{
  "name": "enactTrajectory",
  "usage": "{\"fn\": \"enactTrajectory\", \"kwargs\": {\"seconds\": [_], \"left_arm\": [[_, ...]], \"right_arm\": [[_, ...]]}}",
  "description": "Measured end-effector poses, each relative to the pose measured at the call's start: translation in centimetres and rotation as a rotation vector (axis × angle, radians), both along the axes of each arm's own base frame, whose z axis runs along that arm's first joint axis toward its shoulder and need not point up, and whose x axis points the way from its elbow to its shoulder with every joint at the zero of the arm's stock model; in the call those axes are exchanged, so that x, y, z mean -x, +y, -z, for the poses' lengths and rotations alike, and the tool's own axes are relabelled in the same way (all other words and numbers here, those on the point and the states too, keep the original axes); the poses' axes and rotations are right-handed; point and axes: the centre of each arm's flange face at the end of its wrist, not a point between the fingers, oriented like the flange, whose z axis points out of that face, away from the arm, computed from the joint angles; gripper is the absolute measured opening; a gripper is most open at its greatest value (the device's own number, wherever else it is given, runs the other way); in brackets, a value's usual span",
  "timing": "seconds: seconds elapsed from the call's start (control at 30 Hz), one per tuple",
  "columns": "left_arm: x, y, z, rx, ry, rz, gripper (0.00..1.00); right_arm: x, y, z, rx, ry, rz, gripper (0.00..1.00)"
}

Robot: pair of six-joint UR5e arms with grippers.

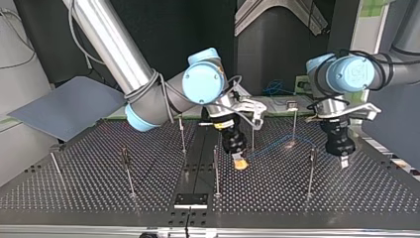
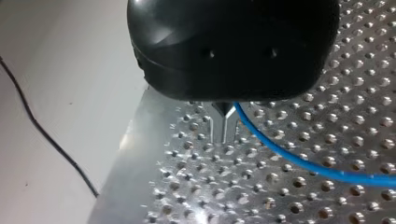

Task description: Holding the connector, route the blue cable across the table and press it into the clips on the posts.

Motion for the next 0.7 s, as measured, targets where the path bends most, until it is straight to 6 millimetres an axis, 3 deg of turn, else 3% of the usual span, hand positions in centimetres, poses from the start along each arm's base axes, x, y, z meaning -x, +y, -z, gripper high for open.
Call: {"fn": "enactTrajectory", "kwargs": {"seconds": [0.23, 0.47, 0.7], "left_arm": [[-1.0, 0.2, 1.8, 0.001, 0.031, 0.01, 0.0], [-2.8, 0.5, 2.4, -0.003, 0.02, 0.046, 0.0], [-2.8, 0.0, 2.5, -0.01, 0.047, 0.071, 0.0]], "right_arm": [[0.1, -0.3, 0.0, 0.002, 0.002, 0.006, 0.0], [0.3, -0.5, 0.0, 0.002, 0.003, 0.01, 0.0], [0.7, -1.1, 0.1, 0.003, 0.005, 0.03, 0.0]]}}
